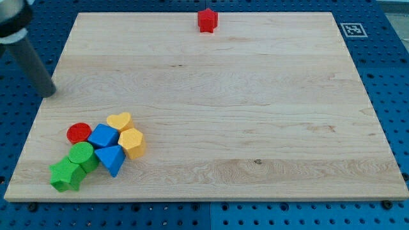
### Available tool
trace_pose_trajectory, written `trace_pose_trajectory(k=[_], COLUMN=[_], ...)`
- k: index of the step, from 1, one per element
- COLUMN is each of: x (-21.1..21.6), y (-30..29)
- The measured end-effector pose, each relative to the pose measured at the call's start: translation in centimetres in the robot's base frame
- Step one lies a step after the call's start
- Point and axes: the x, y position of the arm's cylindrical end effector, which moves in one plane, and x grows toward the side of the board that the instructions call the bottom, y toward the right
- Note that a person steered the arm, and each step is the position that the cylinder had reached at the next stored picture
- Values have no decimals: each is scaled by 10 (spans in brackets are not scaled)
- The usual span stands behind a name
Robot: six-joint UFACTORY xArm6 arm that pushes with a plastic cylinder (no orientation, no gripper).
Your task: Push the green star into the yellow blocks
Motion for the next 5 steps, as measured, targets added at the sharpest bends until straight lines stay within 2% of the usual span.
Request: trace_pose_trajectory(k=[1,2,4,5], x=[0,26,188,184], y=[-4,-4,-3,-2])
